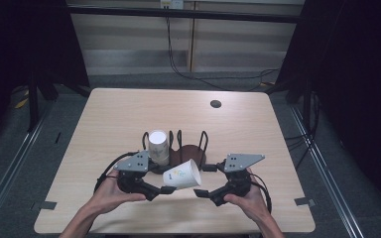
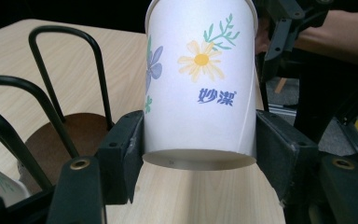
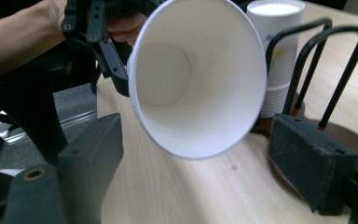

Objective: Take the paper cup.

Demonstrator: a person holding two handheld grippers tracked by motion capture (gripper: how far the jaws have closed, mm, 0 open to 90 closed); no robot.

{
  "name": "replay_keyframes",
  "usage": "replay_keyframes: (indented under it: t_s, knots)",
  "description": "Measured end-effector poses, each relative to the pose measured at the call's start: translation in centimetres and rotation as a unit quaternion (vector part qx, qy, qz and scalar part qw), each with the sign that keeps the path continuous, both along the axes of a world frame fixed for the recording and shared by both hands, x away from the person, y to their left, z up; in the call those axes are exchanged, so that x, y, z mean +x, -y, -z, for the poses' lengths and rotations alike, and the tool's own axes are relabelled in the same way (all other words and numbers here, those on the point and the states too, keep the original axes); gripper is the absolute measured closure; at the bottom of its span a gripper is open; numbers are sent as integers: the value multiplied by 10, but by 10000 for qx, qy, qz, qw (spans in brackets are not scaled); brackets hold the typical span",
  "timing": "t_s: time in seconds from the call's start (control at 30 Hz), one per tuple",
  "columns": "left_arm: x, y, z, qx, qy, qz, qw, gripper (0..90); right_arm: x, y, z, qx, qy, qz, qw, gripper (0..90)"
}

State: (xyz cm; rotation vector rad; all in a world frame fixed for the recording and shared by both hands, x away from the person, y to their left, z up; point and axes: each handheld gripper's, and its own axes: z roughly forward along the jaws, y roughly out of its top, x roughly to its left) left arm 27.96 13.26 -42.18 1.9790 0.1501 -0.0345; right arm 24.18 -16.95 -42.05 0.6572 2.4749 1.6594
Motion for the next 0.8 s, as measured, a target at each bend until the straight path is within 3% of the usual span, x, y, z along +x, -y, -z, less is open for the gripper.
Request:
replay_keyframes:
  t_s: [0.17, 0.8]
  knots:
    - [-1, 1, 0, -40, 10, 67, 10000, 366, 1, -2, -1, 73, 28, 77, 9999, 153]
    - [-5, 9, 4, 82, 14, 324, 9994, 365, 4, -12, -1, 213, -186, -224, 9993, 203]
